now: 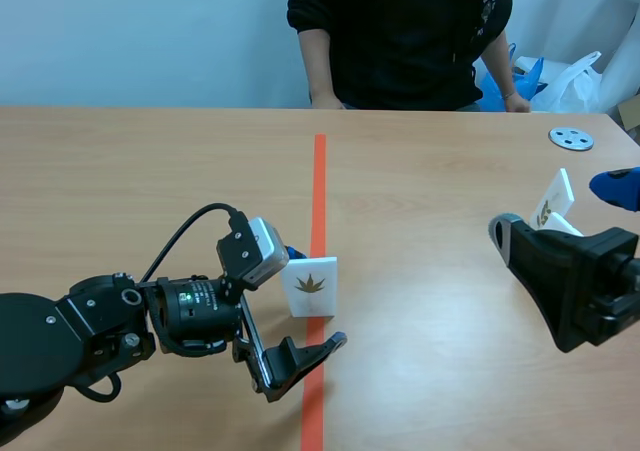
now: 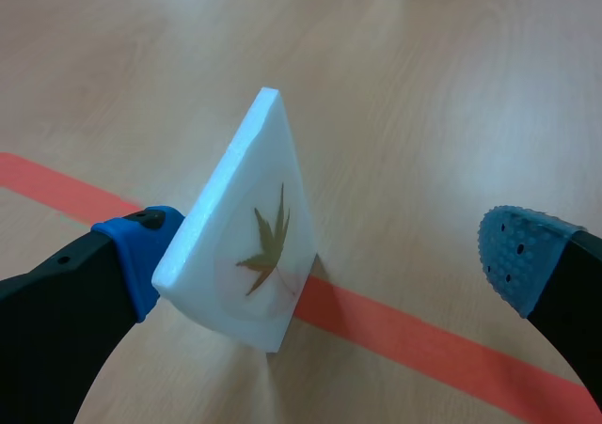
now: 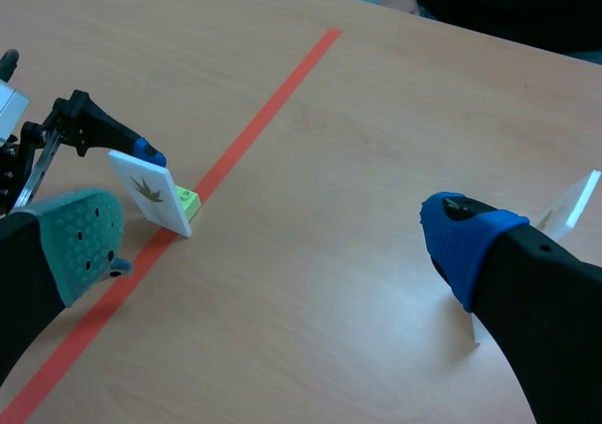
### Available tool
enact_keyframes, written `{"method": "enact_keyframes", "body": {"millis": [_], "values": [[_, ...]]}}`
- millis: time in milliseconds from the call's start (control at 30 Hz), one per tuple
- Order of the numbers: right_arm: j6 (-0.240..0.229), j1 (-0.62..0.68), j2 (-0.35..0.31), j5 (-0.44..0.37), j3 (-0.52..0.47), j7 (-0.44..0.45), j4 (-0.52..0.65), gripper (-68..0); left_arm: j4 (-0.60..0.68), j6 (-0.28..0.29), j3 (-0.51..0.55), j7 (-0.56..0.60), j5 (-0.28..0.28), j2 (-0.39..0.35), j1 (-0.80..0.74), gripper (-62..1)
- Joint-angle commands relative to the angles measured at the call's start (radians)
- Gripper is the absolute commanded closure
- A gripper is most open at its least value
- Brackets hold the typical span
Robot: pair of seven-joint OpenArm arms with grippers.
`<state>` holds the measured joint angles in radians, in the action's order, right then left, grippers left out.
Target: Sort the leaf by its shape. The table is split by an orange tape line. A compound leaf with several leaflets goes to the left side, a simple leaf with one blade goes to the right side. Return to the home posture when a red brick is placed on the table.
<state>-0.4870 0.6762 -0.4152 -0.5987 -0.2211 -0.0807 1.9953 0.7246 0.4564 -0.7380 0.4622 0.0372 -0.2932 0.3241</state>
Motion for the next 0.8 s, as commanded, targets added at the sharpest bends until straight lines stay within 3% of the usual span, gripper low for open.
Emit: {"method": "enact_keyframes", "body": {"millis": [0, 367, 467, 567, 667, 767], "values": [[0.003, -0.011, -0.006, -0.007, -0.002, 0.011, 0.000, -67.9, 0.003, -0.001, 0.007, 0.017, -0.010, -0.001, 0.012, -62.3], [0.003, -0.011, -0.006, -0.008, -0.002, 0.011, 0.000, -67.9, -0.012, -0.026, 0.007, 0.020, -0.010, -0.001, 0.012, -61.9], [0.003, -0.011, -0.006, -0.008, -0.002, 0.011, 0.000, -67.9, -0.012, -0.075, 0.007, 0.018, -0.011, 0.000, 0.011, -51.4], [0.003, -0.011, -0.006, -0.008, -0.002, 0.011, 0.000, -67.9, -0.012, -0.121, 0.007, 0.017, -0.019, -0.001, 0.012, -47.3], [0.003, -0.011, -0.006, -0.008, -0.002, 0.011, 0.000, -67.9, -0.012, -0.126, 0.007, 0.017, -0.019, 0.000, 0.011, -47.1], [0.003, -0.011, -0.006, -0.008, -0.002, 0.011, 0.000, -67.9, -0.012, -0.125, 0.005, 0.012, -0.026, 0.006, 0.011, -38.0]]}}
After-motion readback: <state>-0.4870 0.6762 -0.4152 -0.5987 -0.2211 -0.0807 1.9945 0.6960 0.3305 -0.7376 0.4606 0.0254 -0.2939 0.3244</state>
